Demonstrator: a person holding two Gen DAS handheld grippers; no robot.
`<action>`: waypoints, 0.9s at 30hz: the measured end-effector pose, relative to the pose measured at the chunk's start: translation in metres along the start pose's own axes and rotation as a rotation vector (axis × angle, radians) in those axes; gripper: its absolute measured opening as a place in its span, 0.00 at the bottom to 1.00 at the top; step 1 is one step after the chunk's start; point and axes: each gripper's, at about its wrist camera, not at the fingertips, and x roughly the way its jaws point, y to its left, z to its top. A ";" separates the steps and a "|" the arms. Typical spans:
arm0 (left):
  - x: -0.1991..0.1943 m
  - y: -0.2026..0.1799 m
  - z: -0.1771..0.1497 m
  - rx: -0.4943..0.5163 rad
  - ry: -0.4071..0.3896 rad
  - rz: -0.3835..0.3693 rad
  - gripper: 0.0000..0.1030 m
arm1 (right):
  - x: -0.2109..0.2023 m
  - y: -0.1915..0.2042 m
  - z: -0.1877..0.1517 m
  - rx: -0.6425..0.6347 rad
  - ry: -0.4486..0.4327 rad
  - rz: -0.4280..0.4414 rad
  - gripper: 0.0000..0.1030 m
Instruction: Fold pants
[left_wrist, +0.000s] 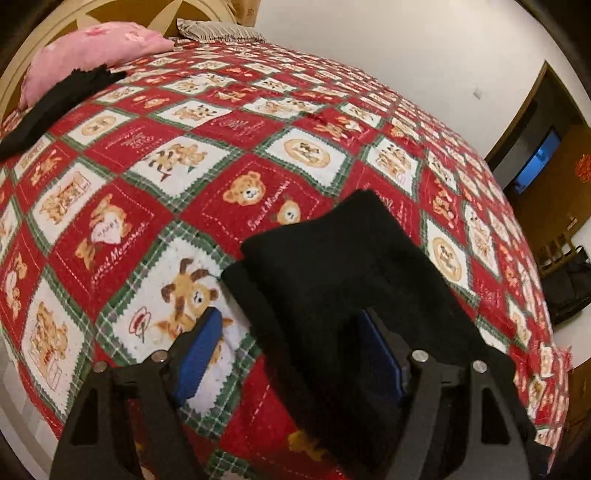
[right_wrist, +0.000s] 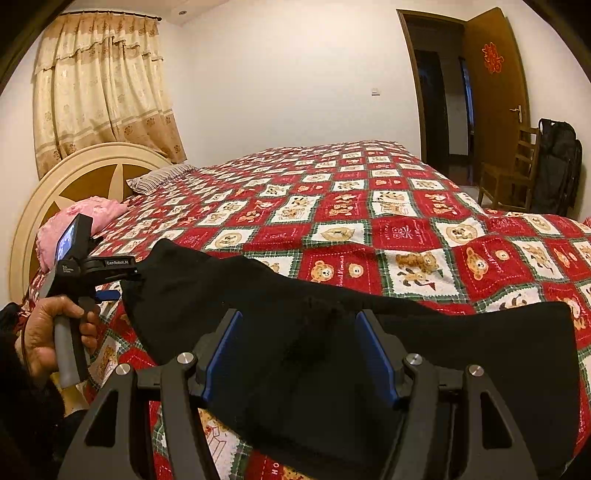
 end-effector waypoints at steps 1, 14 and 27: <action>0.001 0.000 0.000 0.005 -0.007 0.004 0.76 | -0.001 -0.001 0.000 0.001 -0.002 -0.001 0.63; -0.007 -0.007 -0.004 0.039 -0.057 -0.009 0.17 | -0.006 -0.009 0.002 0.040 -0.023 -0.030 0.63; -0.061 -0.042 -0.005 0.227 -0.229 -0.066 0.16 | -0.018 -0.059 0.005 0.248 -0.050 -0.117 0.63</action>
